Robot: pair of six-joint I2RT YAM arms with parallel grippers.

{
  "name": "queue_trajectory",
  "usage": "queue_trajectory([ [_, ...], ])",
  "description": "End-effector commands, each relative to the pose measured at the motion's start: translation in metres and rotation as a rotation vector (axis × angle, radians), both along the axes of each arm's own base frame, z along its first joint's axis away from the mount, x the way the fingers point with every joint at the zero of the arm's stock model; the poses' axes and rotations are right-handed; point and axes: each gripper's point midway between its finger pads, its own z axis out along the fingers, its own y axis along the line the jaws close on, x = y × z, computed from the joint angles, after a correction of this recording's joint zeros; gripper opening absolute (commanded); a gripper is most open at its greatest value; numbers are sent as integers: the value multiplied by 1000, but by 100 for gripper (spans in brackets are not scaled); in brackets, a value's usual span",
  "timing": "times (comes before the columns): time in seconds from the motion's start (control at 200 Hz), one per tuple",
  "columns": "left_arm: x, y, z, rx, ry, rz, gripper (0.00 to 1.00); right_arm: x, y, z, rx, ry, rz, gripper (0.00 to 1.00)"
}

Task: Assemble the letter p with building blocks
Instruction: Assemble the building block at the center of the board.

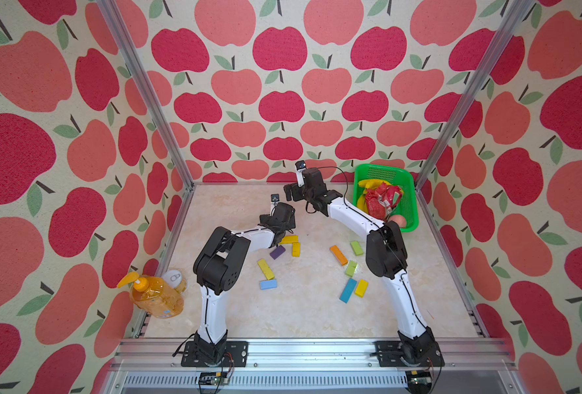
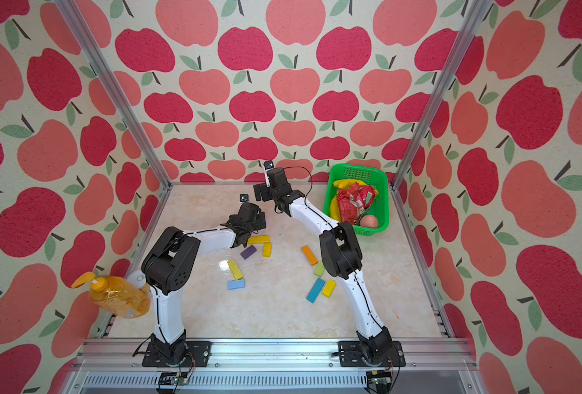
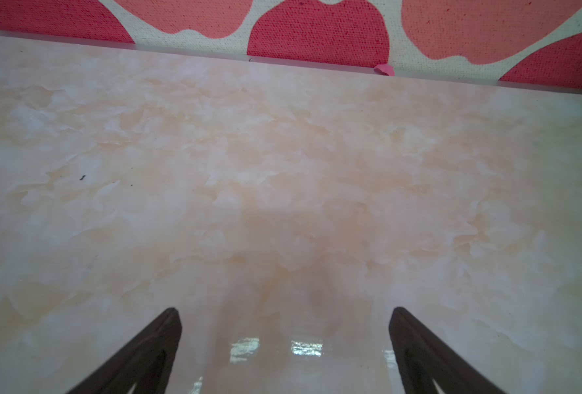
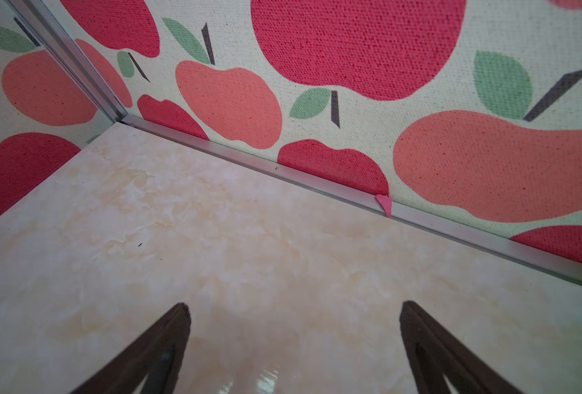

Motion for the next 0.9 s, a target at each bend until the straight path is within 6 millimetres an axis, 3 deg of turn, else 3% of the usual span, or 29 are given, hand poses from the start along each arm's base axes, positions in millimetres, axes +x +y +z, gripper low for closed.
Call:
queue_trajectory([
  [0.0,-20,7,31,-19,5,-74,98,-48,-27,9,-40,206,-4,99],
  [0.2,-70,4,40,-75,174,-281,98,-139,-49,-19,-37,478,27,99],
  [0.355,-107,6,40,-14,263,-374,99,-182,-70,-45,-77,601,2,99],
  [0.525,-127,14,30,53,327,-406,95,-200,-85,-51,-67,634,-25,99],
  [0.895,-150,7,-4,62,434,-521,86,-205,-98,-59,-81,648,-34,98],
])
